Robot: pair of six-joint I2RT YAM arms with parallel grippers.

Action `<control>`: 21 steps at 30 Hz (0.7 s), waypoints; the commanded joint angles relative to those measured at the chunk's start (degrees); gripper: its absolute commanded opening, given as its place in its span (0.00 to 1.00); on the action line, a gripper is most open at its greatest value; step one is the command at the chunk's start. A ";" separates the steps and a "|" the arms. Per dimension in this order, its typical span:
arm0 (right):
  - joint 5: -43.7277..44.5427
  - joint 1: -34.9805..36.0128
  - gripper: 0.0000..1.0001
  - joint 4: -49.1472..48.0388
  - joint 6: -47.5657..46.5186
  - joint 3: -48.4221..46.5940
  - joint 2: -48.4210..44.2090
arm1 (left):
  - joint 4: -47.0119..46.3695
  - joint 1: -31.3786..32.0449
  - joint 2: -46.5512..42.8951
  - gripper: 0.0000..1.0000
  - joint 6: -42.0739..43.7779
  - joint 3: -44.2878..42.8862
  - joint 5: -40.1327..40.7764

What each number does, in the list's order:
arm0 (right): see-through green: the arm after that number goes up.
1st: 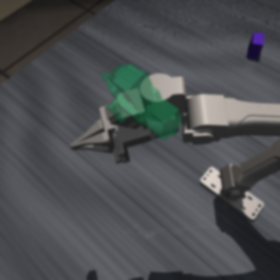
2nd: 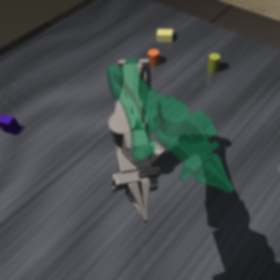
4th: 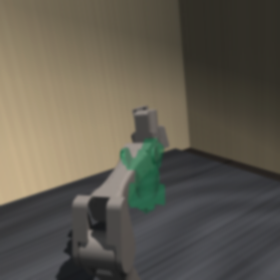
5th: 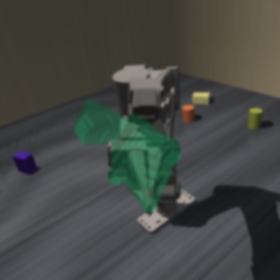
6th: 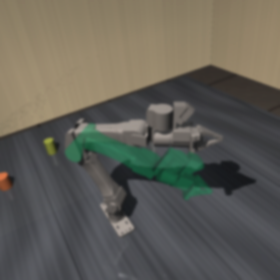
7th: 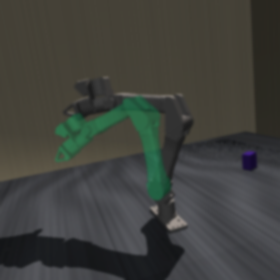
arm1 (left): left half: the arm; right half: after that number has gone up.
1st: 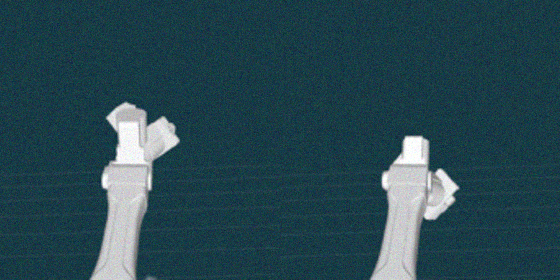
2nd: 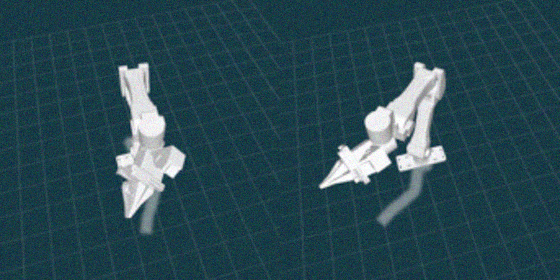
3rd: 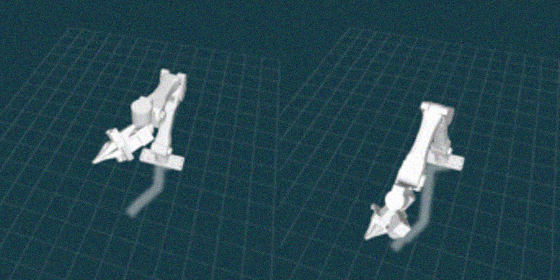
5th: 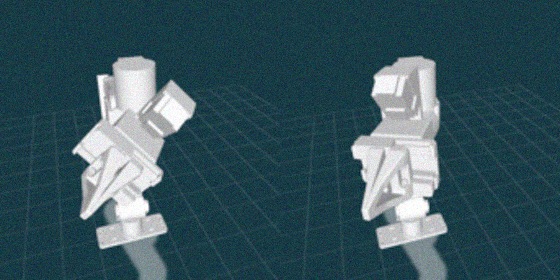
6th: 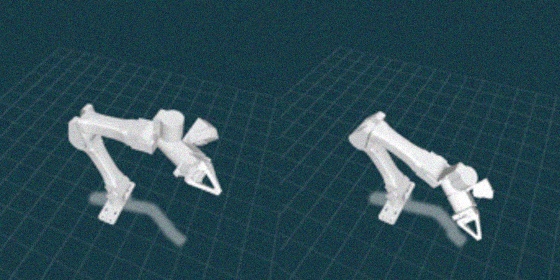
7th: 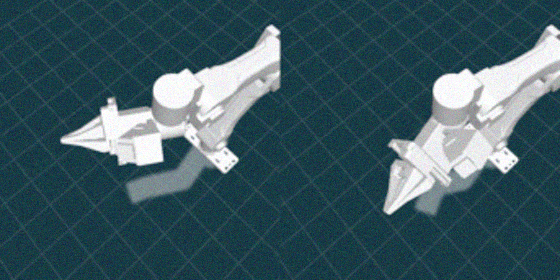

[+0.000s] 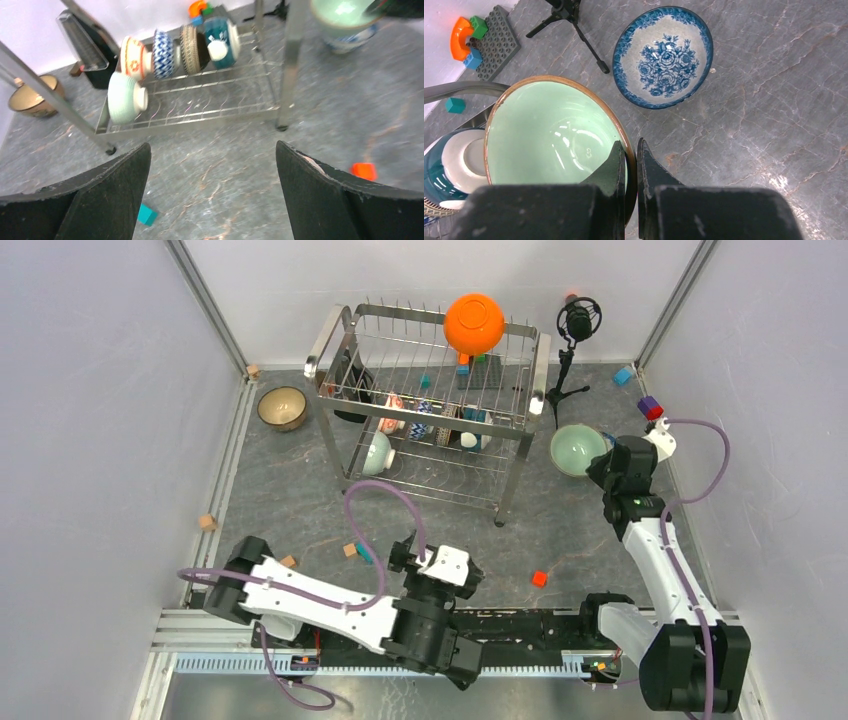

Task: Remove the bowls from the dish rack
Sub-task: Place the bowl with the bowl.

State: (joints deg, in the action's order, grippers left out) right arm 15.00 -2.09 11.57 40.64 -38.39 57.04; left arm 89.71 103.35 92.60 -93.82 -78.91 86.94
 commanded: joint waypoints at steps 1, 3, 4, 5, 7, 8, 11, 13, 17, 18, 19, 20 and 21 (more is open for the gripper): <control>-1.28 0.74 0.00 -6.75 0.52 -1.43 -2.11 | 4.68 2.73 -5.09 1.00 15.17 -11.75 12.97; -1.53 1.00 0.00 -7.16 0.62 -0.67 -2.90 | 4.90 2.13 -4.64 1.00 22.11 -17.92 13.01; -1.63 1.24 0.00 -7.34 0.65 -0.27 -3.24 | 4.86 1.16 -4.18 1.00 25.65 -21.38 13.00; -1.70 1.32 0.00 -7.45 0.77 0.07 -3.61 | 4.88 0.11 -3.74 1.00 28.45 -24.32 13.00; -2.39 1.47 0.00 -7.70 1.21 0.74 -3.86 | 4.86 -3.00 -3.11 1.00 33.78 -30.83 12.95; -2.61 1.55 0.00 -7.69 1.30 0.90 -3.99 | 4.86 -3.86 -2.60 1.00 36.62 -34.31 12.90; -2.89 1.81 0.00 -8.03 1.28 1.06 -4.12 | 4.77 -6.26 -0.41 1.00 44.97 -43.70 12.68; -2.86 1.77 0.00 -8.07 1.00 0.84 -4.01 | 4.68 -7.59 1.12 1.00 48.95 -47.44 12.57; -2.07 3.66 0.00 -7.75 -0.37 -0.05 -4.11 | 4.70 -10.17 1.85 1.00 54.98 -49.74 10.92; -1.74 3.85 0.00 -7.72 -0.72 -0.18 -4.11 | 4.62 -10.81 1.51 1.00 56.05 -49.91 9.84; -1.56 4.05 0.00 -7.62 -0.97 -0.28 -4.21 | 4.66 -11.54 1.38 1.00 57.84 -50.52 8.37; -1.51 4.20 0.00 -7.66 -1.14 -0.36 -4.21 | 4.17 -12.19 1.40 1.00 60.13 -51.23 7.33; -1.61 4.35 0.00 -7.66 -1.38 -0.37 -4.13 | -0.43 -12.94 0.93 1.00 67.34 -51.19 4.25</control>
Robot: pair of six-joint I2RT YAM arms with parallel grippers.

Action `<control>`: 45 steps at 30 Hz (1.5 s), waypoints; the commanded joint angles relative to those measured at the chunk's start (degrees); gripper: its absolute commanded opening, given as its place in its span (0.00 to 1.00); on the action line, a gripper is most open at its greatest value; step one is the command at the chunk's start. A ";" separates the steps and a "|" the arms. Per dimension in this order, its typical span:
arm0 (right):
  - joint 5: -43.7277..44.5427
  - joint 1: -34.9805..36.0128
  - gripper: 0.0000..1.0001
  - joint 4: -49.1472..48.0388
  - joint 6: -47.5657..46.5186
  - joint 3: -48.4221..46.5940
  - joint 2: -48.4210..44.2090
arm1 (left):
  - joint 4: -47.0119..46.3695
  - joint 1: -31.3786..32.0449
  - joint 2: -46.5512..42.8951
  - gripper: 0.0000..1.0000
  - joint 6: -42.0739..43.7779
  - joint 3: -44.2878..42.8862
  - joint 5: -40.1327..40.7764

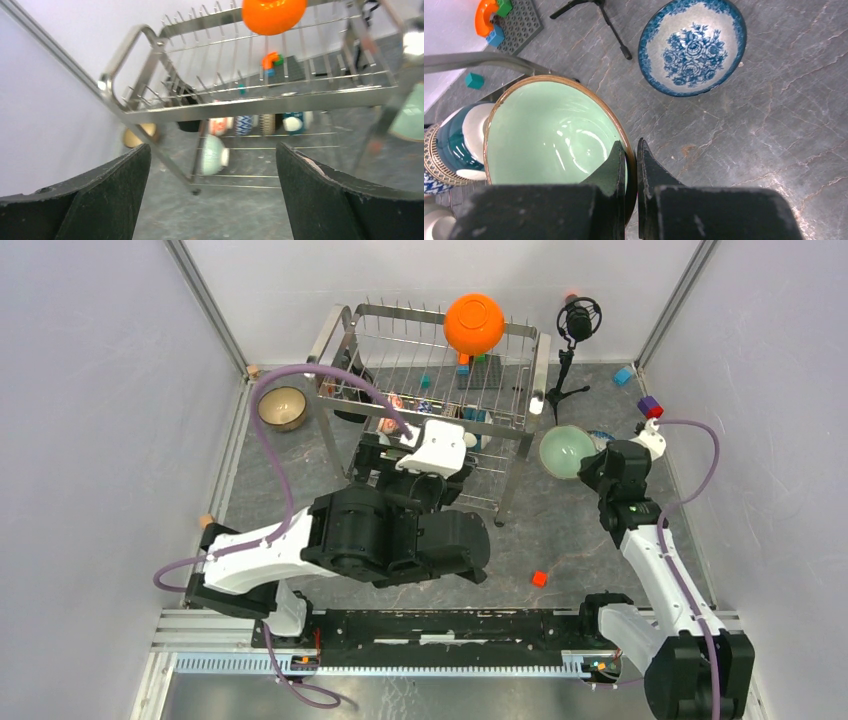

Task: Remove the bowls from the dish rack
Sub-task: Place the bowl with the bowl.

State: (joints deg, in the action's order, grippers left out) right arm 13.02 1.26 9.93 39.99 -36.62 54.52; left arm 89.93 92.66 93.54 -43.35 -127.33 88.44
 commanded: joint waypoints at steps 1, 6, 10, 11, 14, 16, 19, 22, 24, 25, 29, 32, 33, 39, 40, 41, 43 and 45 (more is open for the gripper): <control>0.23 1.13 0.00 -5.94 -0.79 -2.14 -1.60 | -10.77 -4.08 -2.40 1.00 31.31 1.43 -4.47; 0.33 1.80 0.00 -5.95 -1.75 -1.81 -2.75 | -62.89 -5.85 -24.09 0.99 59.12 31.80 -27.13; 2.94 3.76 0.00 -5.35 -4.26 -3.20 -3.16 | -65.52 -6.04 -25.59 1.00 61.01 35.43 -30.48; 2.60 3.87 0.00 -5.33 -4.28 -3.36 -3.03 | -65.15 -6.22 -25.57 1.00 60.43 35.82 -30.89; 1.46 4.06 0.00 -5.68 -3.77 -2.92 -3.25 | -62.64 -8.04 -26.69 1.00 55.73 37.62 -34.44; 1.31 4.09 0.00 -5.93 -3.44 -1.74 -4.43 | -62.20 -10.48 -29.80 1.00 51.22 41.16 -39.90; 0.99 4.03 0.00 -6.68 -2.96 0.84 -6.88 | -62.46 -12.67 -35.24 1.00 45.99 47.76 -45.63; 1.17 4.14 0.00 -6.86 -3.11 1.65 -8.77 | -64.47 -13.12 -42.18 1.00 41.06 56.12 -49.68; 1.78 4.32 0.00 -5.96 -3.81 0.77 -8.83 | -65.87 -13.12 -46.71 1.00 37.28 62.34 -49.96; 1.99 4.44 0.00 -5.60 -3.99 0.19 -8.54 | -66.80 -13.15 -49.11 1.00 35.88 65.13 -50.32; 2.59 4.51 0.00 -4.35 -4.41 -2.18 -6.32 | -69.63 -13.14 -56.55 1.00 29.12 77.20 -50.23; 3.34 4.50 0.00 -3.63 -5.35 -4.18 -5.02 | -72.52 -13.12 -61.46 1.00 24.27 85.31 -50.26; 4.05 4.54 0.00 -3.10 -6.04 -5.07 -4.59 | -73.39 -13.20 -62.98 1.00 22.98 88.15 -50.50; 7.84 3.59 0.00 1.76 -7.67 -12.52 1.04 | -77.83 -13.20 -69.49 1.00 14.09 100.85 -49.26; 7.68 2.98 0.00 2.21 -7.44 -13.61 1.94 | -78.19 -13.17 -70.45 1.00 13.18 102.07 -48.86; 7.37 2.18 0.00 2.46 -7.26 -14.70 2.87 | -78.38 -13.15 -71.24 1.00 12.43 103.33 -48.52; 6.29 -0.13 0.00 3.24 -5.87 -16.45 5.05 | -78.58 -13.13 -72.84 1.00 11.49 104.96 -48.12; 4.38 -3.10 0.00 3.70 -4.12 -17.56 7.25 | -78.44 -13.13 -74.24 1.00 11.35 105.89 -47.86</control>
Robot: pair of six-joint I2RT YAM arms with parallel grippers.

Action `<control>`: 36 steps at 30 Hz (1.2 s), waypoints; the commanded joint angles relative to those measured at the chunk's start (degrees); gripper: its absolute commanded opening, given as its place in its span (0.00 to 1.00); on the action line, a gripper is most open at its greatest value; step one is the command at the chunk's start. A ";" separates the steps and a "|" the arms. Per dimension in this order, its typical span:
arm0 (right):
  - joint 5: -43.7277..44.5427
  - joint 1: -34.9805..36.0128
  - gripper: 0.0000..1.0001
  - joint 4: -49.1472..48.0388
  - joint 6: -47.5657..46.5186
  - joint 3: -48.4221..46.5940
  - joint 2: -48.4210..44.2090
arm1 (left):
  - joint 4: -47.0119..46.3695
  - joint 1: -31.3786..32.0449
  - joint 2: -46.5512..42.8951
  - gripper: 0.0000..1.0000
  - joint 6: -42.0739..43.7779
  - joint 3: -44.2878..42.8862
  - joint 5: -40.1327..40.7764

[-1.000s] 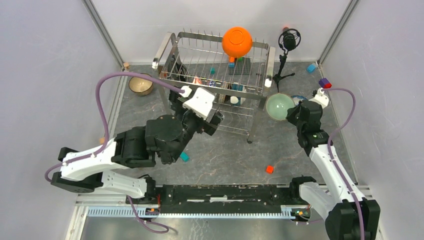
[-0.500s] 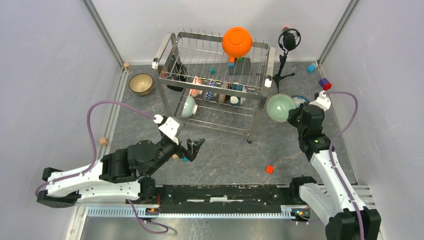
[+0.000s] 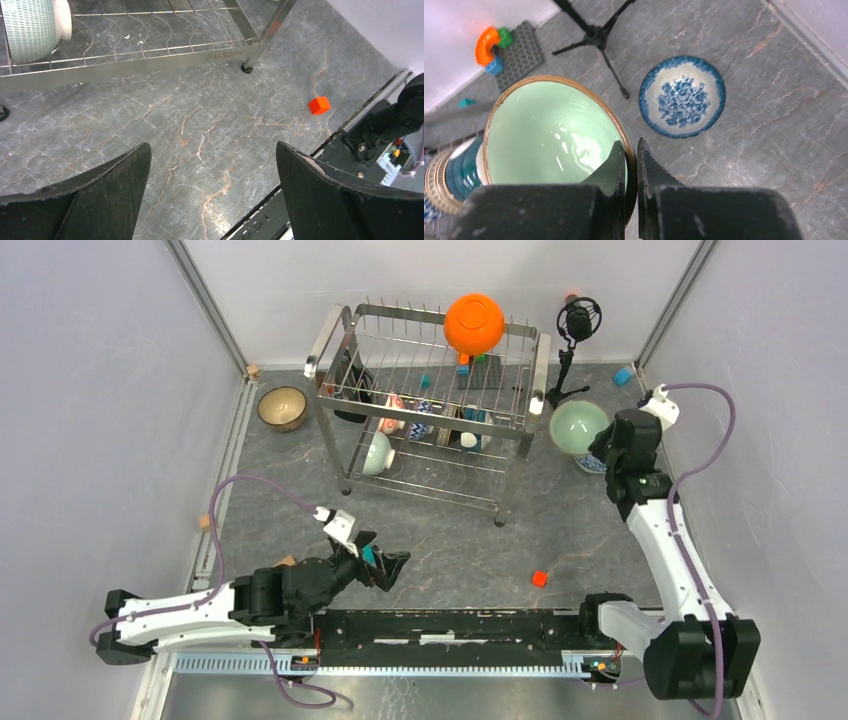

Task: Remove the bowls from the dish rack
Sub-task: Place the bowl with the bowl.

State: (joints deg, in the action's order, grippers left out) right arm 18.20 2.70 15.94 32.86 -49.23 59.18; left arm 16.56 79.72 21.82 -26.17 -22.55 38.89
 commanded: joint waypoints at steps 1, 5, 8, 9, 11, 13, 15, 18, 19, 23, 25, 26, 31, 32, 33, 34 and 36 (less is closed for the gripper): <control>-1.82 -5.84 0.00 -2.03 3.82 -5.54 3.83 | -4.89 -0.19 -3.10 1.00 -5.90 1.41 1.69; -4.81 -11.08 0.00 -0.79 5.94 -6.02 8.33 | -3.91 -0.23 -5.04 1.00 -7.13 2.64 1.84; -5.84 -13.96 0.00 -1.47 6.48 -4.66 9.98 | -3.74 -0.19 -6.06 1.00 -8.28 4.09 1.54; -6.36 -14.56 0.00 -2.11 6.57 -3.99 10.16 | -3.73 -0.19 -6.42 1.00 -8.46 4.51 1.52; -7.25 -15.52 0.00 -3.17 6.89 -2.93 10.56 | -3.90 -0.18 -6.88 1.00 -8.79 5.37 1.53; -8.18 -16.51 0.00 -4.17 7.11 -2.44 11.40 | -4.11 -0.27 -6.97 1.00 -8.76 5.83 1.53; -8.56 -17.33 0.00 -4.73 7.02 -2.73 12.60 | -4.00 -0.21 -6.83 1.00 -8.87 6.02 1.38; -9.64 -18.55 0.00 -6.21 7.09 -3.09 14.91 | -4.38 -0.19 -6.45 1.00 -9.34 6.58 1.18; -9.92 -19.02 0.00 -6.67 7.36 -3.02 15.52 | -4.51 -0.19 -6.36 1.00 -9.61 6.80 1.11; -11.15 -20.17 0.00 -8.90 7.13 -3.46 18.32 | -5.52 -0.20 -6.01 1.00 -10.37 7.72 0.49; -10.87 -20.13 0.00 -8.88 6.35 -4.64 19.97 | -5.84 -0.23 -5.75 1.00 -10.58 8.26 0.52; -10.58 -20.16 0.00 -8.58 5.96 -5.47 20.91 | -5.80 -0.19 -5.64 1.00 -10.80 8.46 0.70; -10.16 -20.13 0.00 -9.49 5.12 -7.27 23.86 | -5.98 -0.25 -5.41 1.00 -11.19 9.10 1.08; -10.30 -20.10 0.00 -9.91 5.20 -7.36 24.46 | -6.01 -0.18 -5.40 1.00 -11.23 9.17 1.26; -10.44 -20.16 0.00 -10.11 5.21 -7.54 25.15 | -6.10 -0.17 -5.26 1.00 -11.18 9.23 1.35; -10.44 -20.11 0.00 -10.17 5.27 -7.69 25.65 | -6.15 -0.23 -5.17 1.00 -11.31 9.27 1.44; -10.62 -20.10 0.00 -11.05 5.31 -7.55 26.57 | -6.19 -0.18 -4.91 1.00 -11.48 9.27 1.52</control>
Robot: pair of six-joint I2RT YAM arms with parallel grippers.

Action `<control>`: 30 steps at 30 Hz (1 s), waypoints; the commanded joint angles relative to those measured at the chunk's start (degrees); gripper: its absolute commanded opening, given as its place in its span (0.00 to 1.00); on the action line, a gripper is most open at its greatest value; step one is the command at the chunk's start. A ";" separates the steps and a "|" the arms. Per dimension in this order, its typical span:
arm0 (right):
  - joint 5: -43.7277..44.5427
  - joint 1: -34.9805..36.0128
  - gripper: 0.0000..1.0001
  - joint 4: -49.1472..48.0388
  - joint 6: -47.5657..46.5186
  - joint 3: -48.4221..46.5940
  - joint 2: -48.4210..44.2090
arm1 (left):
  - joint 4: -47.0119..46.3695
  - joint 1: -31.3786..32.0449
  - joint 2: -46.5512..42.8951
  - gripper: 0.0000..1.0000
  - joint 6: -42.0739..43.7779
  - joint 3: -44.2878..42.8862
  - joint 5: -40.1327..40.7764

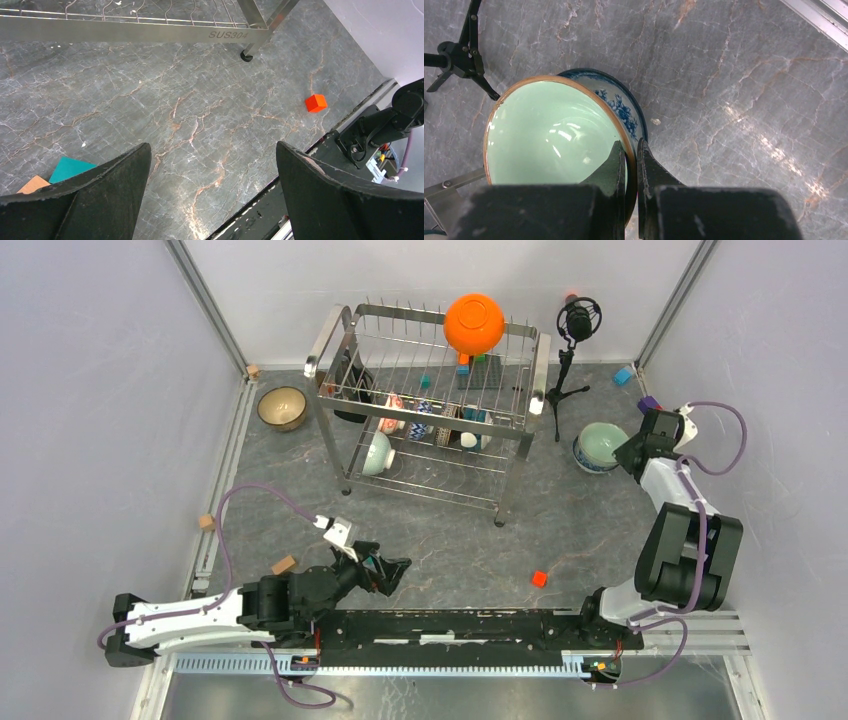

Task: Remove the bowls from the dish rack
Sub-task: Place the bowl with the bowl.

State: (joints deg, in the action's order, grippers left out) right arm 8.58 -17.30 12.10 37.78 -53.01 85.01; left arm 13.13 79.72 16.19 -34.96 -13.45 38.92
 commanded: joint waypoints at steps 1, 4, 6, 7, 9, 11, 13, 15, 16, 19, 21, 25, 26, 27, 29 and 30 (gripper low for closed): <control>-1.24 -0.11 0.00 -7.66 0.48 -3.61 1.13 | -2.74 -0.18 0.79 1.00 -2.74 0.26 1.50; -1.50 -0.16 0.00 -8.45 0.49 -3.41 2.46 | -2.79 -0.18 0.87 1.00 -3.23 0.52 1.60; -1.58 -0.11 0.00 -8.77 0.38 -3.33 3.17 | -2.68 -0.19 0.91 1.00 -3.43 0.75 1.68; -1.63 -0.17 0.00 -8.90 0.37 -3.32 3.46 | -2.71 -0.18 0.80 1.00 -3.58 0.80 1.61; -1.92 -0.15 0.00 -9.45 0.26 -3.14 3.96 | -2.66 -0.20 0.75 1.00 -3.81 0.97 1.59; -2.20 -0.12 0.00 -9.73 0.12 -3.10 4.22 | -2.61 -0.19 0.73 1.00 -3.97 1.13 1.65; -2.49 -0.18 0.00 -9.92 0.04 -3.15 4.51 | -2.58 -0.21 0.71 1.00 -4.18 1.23 1.62; -2.66 -0.16 0.00 -9.99 -0.17 -3.19 4.88 | -2.72 -0.21 0.66 1.00 -4.25 1.32 1.67; -2.75 -0.10 0.00 -9.99 -0.38 -3.23 5.14 | -2.87 -0.18 0.64 1.00 -4.28 1.41 1.69; -3.26 -0.14 0.02 -9.90 -0.71 -3.23 5.70 | -3.09 -0.26 0.76 1.00 -4.41 1.50 1.69; -3.45 -0.15 0.04 -9.82 -0.78 -3.17 6.03 | -2.94 -0.23 0.85 1.00 -4.38 1.53 1.64; -3.62 -0.17 0.07 -9.79 -1.04 -3.02 6.26 | -2.85 -0.23 0.80 1.00 -4.55 1.63 1.58; -3.64 -0.10 0.08 -9.74 -1.08 -2.98 6.22 | -2.83 -0.19 0.79 1.00 -4.57 1.67 1.58; -3.68 -0.18 0.10 -9.67 -1.17 -2.97 6.22 | -2.83 -0.18 0.78 1.00 -4.58 1.68 1.60; -3.65 -0.18 0.15 -9.47 -1.39 -3.12 6.11 | -2.83 -0.18 0.74 1.00 -4.51 1.68 1.59; -3.74 -0.14 0.18 -9.29 -1.47 -3.22 6.09 | -2.77 -0.20 0.69 1.00 -4.54 1.68 1.56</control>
State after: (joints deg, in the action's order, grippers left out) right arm 5.82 -17.32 6.87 36.53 -53.25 91.90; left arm 13.10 79.72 16.78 -36.38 -12.12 38.94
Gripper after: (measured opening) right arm 0.152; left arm 0.994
